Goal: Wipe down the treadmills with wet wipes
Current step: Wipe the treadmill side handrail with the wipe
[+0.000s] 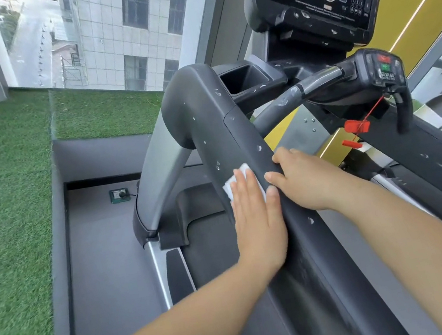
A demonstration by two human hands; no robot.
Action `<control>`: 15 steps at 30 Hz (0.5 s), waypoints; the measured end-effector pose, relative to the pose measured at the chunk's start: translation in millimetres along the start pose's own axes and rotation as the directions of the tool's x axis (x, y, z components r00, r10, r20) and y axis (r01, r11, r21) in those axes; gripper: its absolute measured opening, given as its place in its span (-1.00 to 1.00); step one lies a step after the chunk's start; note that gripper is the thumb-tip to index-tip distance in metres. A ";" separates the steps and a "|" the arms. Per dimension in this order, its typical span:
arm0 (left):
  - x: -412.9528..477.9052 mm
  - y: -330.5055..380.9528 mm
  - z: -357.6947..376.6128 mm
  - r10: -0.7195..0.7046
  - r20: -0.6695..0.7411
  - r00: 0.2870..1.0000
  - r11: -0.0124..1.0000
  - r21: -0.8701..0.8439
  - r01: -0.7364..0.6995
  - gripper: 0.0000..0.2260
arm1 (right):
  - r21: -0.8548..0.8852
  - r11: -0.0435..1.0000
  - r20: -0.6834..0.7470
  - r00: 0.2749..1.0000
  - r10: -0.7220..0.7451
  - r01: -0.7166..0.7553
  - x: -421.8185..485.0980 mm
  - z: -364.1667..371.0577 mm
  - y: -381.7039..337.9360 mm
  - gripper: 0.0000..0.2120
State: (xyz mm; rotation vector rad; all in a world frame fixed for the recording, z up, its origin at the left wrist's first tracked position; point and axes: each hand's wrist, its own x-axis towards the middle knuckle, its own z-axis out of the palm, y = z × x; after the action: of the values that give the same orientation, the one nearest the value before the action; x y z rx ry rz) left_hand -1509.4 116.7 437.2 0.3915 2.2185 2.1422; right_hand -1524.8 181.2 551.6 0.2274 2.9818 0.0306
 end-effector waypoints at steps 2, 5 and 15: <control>11.6 2.7 -1.0 -0.013 -0.030 0.999 1.000 -0.004 0.013 -0.49 | 0.004 1.000 -0.001 1.000 -0.007 0.007 0.5 0.2 1.3 -0.63; -6.6 -0.4 2.3 0.017 -0.027 0.999 1.000 -0.004 -0.017 -0.43 | 0.010 1.000 0.005 1.000 -0.012 0.012 1.1 0.5 3.1 -0.63; 17.4 4.8 -5.3 -0.078 -0.028 0.997 0.994 -0.082 0.075 -0.51 | -0.010 1.000 -0.005 1.000 -0.028 0.028 0.9 2.5 4.0 -0.66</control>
State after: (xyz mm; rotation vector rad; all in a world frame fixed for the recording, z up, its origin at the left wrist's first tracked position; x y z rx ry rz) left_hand -1526.5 115.1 444.8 0.2675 2.1169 2.2040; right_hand -1524.7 185.3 549.1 0.1845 2.9885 0.0421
